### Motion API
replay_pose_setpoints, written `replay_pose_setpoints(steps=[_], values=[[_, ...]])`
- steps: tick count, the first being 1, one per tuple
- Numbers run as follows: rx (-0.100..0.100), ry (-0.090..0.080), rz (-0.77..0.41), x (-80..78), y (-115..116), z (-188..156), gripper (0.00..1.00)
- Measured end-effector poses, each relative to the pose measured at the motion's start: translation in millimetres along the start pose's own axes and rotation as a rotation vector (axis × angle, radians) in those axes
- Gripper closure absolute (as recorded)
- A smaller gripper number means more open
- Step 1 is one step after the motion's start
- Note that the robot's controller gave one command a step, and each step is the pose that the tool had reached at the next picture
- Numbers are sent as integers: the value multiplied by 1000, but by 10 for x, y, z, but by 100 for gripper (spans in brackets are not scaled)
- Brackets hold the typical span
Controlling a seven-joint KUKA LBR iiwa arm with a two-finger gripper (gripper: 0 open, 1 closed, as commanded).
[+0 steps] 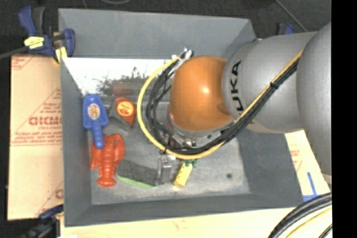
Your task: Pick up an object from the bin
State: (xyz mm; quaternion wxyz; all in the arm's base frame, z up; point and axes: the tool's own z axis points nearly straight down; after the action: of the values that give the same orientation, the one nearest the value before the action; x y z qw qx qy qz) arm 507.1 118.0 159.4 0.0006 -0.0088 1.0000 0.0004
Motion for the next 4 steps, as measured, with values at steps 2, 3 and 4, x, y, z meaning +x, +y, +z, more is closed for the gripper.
replay_pose_setpoints(steps=[2, 3, 4], values=[[0, 1, -391, 133, -343, -143, 0], [1, -2, -218, -1, -555, -48, 0], [1, -1, -234, 52, -760, 105, 0]])
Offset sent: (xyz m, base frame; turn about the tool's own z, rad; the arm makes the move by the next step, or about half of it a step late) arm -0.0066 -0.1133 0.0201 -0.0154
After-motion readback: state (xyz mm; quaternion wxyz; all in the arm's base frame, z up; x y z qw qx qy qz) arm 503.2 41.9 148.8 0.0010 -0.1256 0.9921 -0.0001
